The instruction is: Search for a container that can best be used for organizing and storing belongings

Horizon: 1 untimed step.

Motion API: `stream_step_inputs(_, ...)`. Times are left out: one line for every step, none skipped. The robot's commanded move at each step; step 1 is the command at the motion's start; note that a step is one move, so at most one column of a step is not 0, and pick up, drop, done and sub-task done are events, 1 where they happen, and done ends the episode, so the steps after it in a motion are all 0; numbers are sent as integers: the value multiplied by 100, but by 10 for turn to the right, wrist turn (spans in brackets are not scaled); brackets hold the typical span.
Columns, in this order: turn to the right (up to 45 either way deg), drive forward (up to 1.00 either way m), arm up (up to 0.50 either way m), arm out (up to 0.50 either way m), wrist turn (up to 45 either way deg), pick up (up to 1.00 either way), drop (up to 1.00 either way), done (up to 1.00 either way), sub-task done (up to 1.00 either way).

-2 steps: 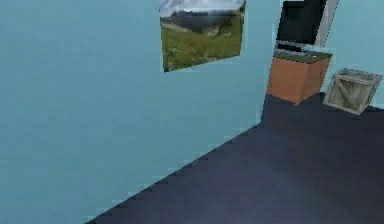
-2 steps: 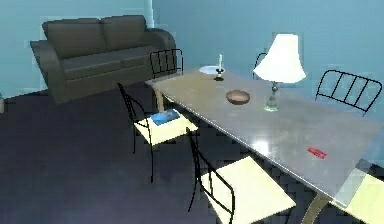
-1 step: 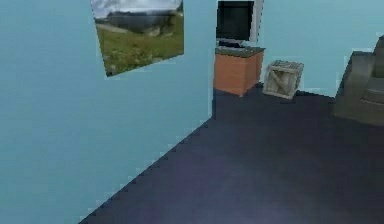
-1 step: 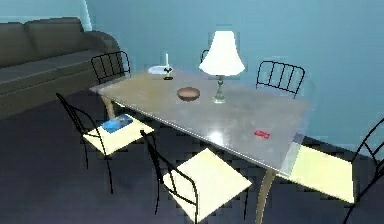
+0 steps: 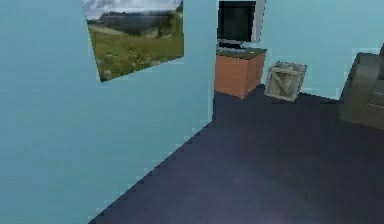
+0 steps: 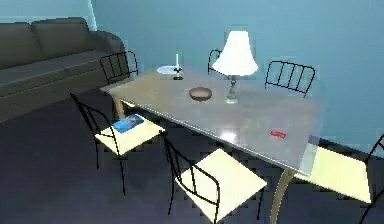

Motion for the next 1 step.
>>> stream_step_inputs(360,0,0,0,0,0,0,0,0)
